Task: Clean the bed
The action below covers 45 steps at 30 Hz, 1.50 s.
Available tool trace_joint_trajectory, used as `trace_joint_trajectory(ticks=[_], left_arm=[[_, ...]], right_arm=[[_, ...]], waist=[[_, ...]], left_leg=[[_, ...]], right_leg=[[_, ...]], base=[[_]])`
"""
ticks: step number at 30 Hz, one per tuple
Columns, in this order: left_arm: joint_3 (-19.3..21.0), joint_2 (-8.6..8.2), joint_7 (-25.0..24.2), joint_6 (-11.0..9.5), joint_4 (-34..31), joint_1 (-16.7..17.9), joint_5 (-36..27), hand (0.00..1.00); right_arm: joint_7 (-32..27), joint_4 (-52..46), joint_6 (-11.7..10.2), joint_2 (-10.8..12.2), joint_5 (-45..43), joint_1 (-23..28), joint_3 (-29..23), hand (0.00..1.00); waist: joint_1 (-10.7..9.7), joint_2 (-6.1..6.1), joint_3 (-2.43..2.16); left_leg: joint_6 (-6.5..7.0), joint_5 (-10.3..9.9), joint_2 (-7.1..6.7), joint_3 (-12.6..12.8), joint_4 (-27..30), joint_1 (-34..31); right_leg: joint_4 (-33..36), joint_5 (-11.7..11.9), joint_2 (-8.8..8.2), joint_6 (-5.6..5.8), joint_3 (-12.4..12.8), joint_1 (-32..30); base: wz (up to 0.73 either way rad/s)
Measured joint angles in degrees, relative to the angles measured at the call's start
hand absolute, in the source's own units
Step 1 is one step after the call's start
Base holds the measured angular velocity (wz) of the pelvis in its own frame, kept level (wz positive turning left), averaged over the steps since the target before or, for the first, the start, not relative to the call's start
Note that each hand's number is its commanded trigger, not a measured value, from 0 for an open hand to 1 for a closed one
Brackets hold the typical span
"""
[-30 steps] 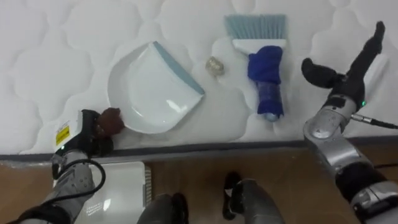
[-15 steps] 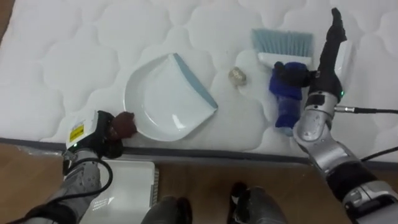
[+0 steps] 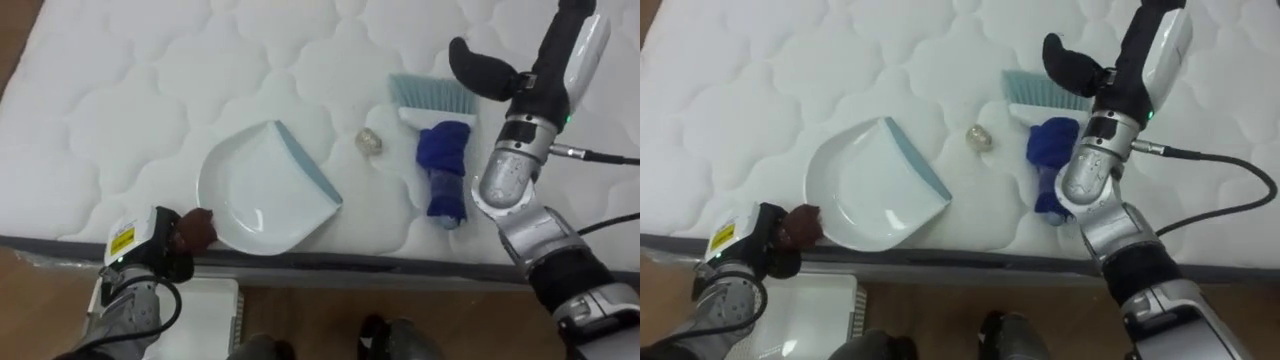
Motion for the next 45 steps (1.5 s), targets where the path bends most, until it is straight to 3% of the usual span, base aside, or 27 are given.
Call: trace_joint_trajectory(ticks=[5,8,9,10,21,27,34,45], left_arm=[[0.0,0.06,-0.4,-0.4,0.0,-1.0,0.0,1.00],[0.0,0.07,-1.3,-0.6,0.0,-2.5,0.1,1.00],[-0.1,0.09,-1.3,-1.0,0.0,-3.1,0.1,1.00],[-0.1,0.09,-1.3,-1.3,0.0,-3.4,0.2,1.00],[-0.1,0.42,-1.6,-2.3,-0.6,-4.5,-0.1,1.00],[-0.1,0.29,-2.4,-2.1,-1.3,-5.2,-0.1,1.00],[-0.1,-0.78,-2.6,-0.9,-2.2,-5.5,-0.1,1.00],[-0.1,-1.72,-4.0,1.5,-2.2,-6.1,0.0,1.00]], right_arm=[[0.2,5.8,0.0,0.0,1.8,0.1,-0.1,0.00],[0.8,8.1,0.0,0.0,3.3,-0.2,-0.2,0.00],[0.8,9.1,0.0,-0.1,4.1,-0.3,-0.2,0.00],[0.9,10.5,0.0,0.0,4.3,-0.3,-0.2,0.00],[7.7,16.0,2.8,-0.2,7.8,-0.3,-0.1,0.00],[13.4,16.2,5.2,-0.1,9.2,-0.2,0.9,0.00],[18.3,16.9,6.4,0.1,11.9,-0.2,1.7,0.00],[23.4,20.2,9.9,2.2,17.7,-0.2,1.8,0.00]], waist=[[0.1,0.13,0.19],[0.4,0.23,1.08],[0.7,0.29,1.65],[0.7,0.39,1.78],[1.9,0.52,1.86],[2.3,1.53,2.19],[3.5,2.71,2.04],[3.6,2.74,2.06]], left_leg=[[0.06,0.0,-0.03,-0.1,-0.1,-0.6],[0.14,-0.1,-0.12,-0.1,-0.1,-1.0],[0.18,-0.1,-0.14,0.0,-0.1,-1.0],[0.21,-0.1,-0.16,0.0,-0.1,-1.4],[0.27,-0.2,-0.13,0.0,-0.2,-2.8],[0.30,-0.2,-0.13,-0.4,-0.1,-3.4],[0.31,-0.2,-0.12,-0.6,0.1,-3.6],[0.24,-0.1,-0.23,-0.4,0.3,-3.0]], right_leg=[[-0.1,-0.2,-0.31,0.34,-0.7,0.1],[0.0,-0.3,-0.38,0.45,-0.7,-0.4],[0.0,-0.3,-0.40,0.49,-0.7,-0.5],[0.0,-0.4,-0.42,0.55,-0.7,-0.7],[0.0,-0.6,-0.52,0.49,-1.0,-2.2],[-0.1,-0.6,-0.37,0.49,-1.5,-2.5],[0.4,-0.6,-0.42,0.44,-1.7,-2.5],[0.8,-0.6,-0.47,0.35,-1.2,-2.2]], base=[[0.11],[0.02],[0.00],[0.00],[-0.01],[0.04],[0.01],[0.00]])
